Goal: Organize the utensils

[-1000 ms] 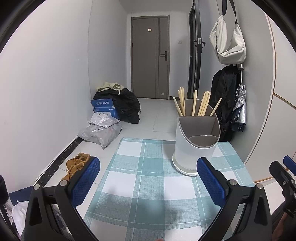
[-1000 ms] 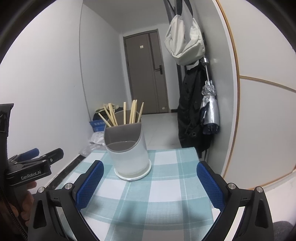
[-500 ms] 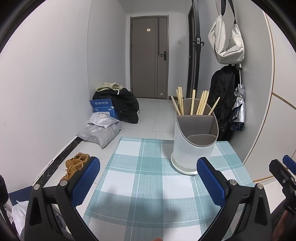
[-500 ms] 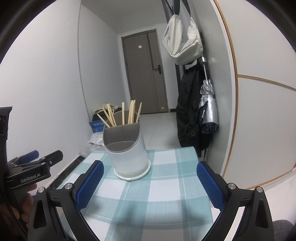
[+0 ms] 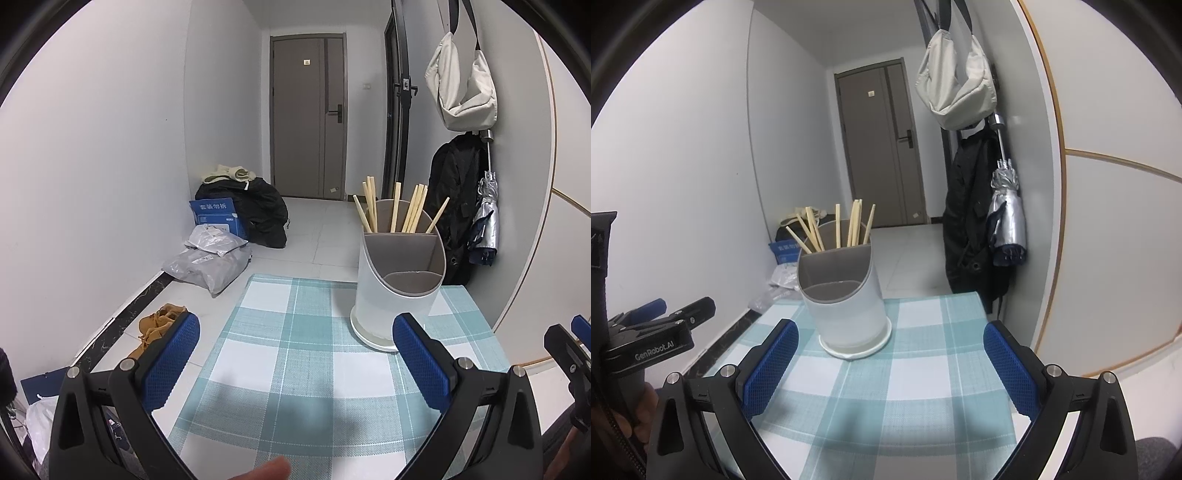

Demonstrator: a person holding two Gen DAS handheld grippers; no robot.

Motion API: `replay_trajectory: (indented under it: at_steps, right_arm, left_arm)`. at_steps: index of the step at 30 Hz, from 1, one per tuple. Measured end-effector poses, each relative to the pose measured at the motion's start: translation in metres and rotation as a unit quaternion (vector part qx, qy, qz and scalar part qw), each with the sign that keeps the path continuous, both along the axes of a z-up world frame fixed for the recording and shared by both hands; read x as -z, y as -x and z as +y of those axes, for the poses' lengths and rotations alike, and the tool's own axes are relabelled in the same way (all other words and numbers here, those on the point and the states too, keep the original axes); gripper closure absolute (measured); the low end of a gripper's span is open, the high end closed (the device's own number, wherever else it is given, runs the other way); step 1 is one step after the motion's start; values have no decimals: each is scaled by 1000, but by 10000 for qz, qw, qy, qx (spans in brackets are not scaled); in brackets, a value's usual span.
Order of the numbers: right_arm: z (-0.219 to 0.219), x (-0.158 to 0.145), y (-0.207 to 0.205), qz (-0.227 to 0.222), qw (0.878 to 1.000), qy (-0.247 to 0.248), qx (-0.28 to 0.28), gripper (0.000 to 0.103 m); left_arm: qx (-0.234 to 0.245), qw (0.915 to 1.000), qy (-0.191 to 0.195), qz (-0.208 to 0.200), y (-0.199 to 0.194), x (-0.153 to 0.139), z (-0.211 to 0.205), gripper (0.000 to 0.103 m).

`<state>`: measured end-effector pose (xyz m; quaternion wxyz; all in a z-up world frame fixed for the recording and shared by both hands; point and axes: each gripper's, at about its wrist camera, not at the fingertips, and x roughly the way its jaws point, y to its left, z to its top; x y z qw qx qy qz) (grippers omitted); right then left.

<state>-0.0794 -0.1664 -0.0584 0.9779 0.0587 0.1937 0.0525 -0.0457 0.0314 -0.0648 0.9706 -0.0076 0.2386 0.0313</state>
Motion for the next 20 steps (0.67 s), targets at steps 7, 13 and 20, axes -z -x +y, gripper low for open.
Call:
replay_trajectory:
  at_steps: [7,13,20]
  right_arm:
    - [0,0,0,19,10000,22,0,2]
    - [0,0,1,20,10000,30,-7,2]
    - [0,0,1,36,10000,24,-7,2]
  left_arm:
    - [21,10000,11,40,-1,1,0,1]
    - [88,9999,-19,87,-1,3,-1,1]
    - [87,9998,14,185,-2,4,-1,1]
